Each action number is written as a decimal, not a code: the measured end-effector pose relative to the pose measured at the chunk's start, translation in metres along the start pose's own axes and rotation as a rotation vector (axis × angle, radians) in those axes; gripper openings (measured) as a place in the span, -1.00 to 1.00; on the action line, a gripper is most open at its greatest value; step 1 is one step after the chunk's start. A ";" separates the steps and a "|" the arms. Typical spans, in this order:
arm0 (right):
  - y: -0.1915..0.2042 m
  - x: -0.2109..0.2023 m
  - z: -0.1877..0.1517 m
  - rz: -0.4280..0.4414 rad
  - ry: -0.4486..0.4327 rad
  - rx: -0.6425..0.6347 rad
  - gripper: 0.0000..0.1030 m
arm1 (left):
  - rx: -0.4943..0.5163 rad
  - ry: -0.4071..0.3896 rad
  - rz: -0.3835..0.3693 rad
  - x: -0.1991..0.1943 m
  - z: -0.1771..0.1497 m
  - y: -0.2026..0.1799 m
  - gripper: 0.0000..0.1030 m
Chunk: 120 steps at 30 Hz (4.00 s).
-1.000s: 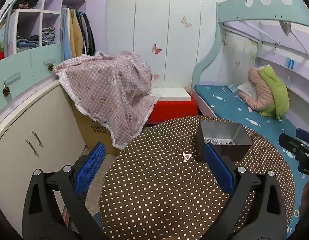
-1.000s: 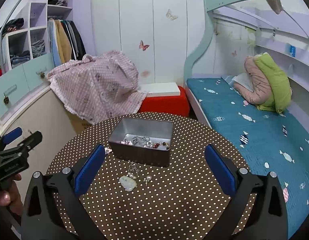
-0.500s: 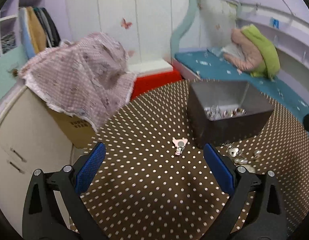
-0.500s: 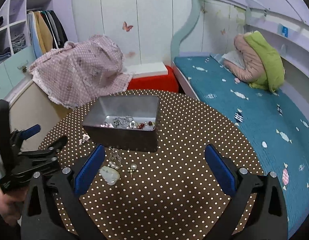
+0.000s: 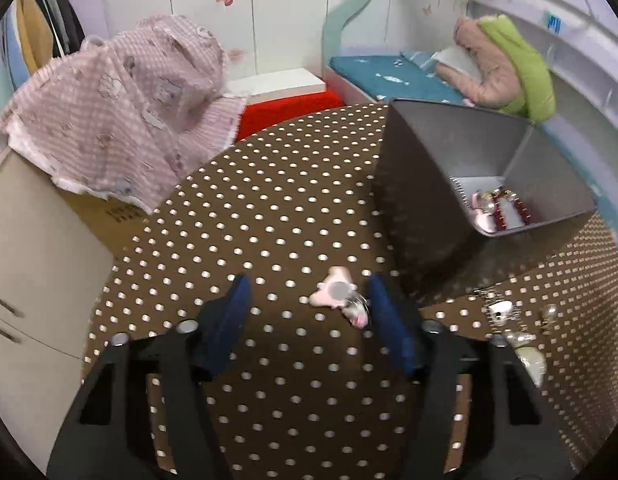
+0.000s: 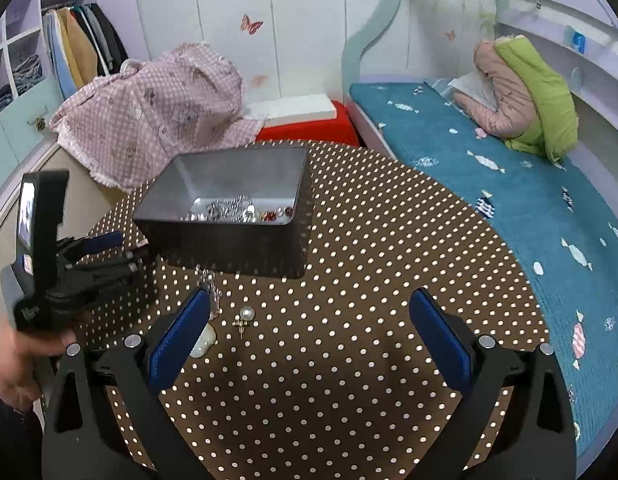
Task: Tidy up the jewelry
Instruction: 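Move the left gripper toward a small white charm while the right approaches the pearl earrings, then grasp the small white charm with the left gripper while the right grasps a gold stud earring, then carry both held items over the tin and open both grippers, then withdraw both grippers from the tin back over the table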
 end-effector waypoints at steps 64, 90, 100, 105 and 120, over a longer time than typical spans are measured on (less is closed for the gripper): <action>0.039 0.012 -0.016 0.160 0.038 -0.172 -0.81 | -0.080 -0.127 -0.112 -0.089 -0.016 -0.010 -0.57; 0.083 -0.087 0.125 0.298 -0.234 -0.249 -0.81 | -0.022 -0.394 -0.172 -0.187 0.127 -0.023 -0.57; 0.078 -0.043 0.132 0.271 -0.145 -0.229 -0.81 | -0.012 -0.313 -0.222 -0.142 0.148 -0.039 -0.57; 0.071 -0.019 0.126 0.254 -0.090 -0.211 -0.80 | -0.011 -0.251 -0.242 -0.113 0.145 -0.046 -0.56; 0.039 -0.009 0.131 0.197 -0.116 -0.077 0.86 | -0.074 -0.273 -0.118 -0.113 0.131 -0.018 0.87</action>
Point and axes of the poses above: each gripper's, at about its wrist camera, not at the fingertips, and x roughly the way its jaws point, y to its left, z to its top, the point moved 8 cm from there along x, roughly the way its jaws point, and after that the axes turned 9 degrees about x, right-handed, at the moved point
